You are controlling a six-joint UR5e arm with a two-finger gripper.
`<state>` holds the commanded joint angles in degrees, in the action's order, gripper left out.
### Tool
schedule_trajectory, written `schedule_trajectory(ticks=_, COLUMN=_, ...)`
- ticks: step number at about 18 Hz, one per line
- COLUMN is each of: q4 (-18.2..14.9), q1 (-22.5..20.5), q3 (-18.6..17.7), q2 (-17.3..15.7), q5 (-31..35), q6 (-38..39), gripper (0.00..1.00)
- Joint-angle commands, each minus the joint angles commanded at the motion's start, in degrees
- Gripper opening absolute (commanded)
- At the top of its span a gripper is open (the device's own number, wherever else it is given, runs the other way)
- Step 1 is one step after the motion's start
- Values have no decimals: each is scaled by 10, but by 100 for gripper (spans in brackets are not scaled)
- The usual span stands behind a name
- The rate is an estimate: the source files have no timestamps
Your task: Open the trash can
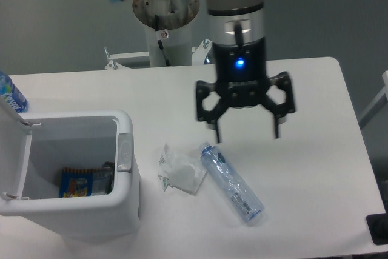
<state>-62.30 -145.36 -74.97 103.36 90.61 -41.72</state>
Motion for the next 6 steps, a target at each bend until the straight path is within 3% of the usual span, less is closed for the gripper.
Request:
schedule_trajectory(ticks=3, q4=-42, q1=-50, q3=-1, q2=-2, q5=1, q6=-121, gripper=100)
schedule_trajectory(ticks=6, q4=-44, q1=-77, q3=-11, q2=-2, q5=1, q6=-204, gripper=100)
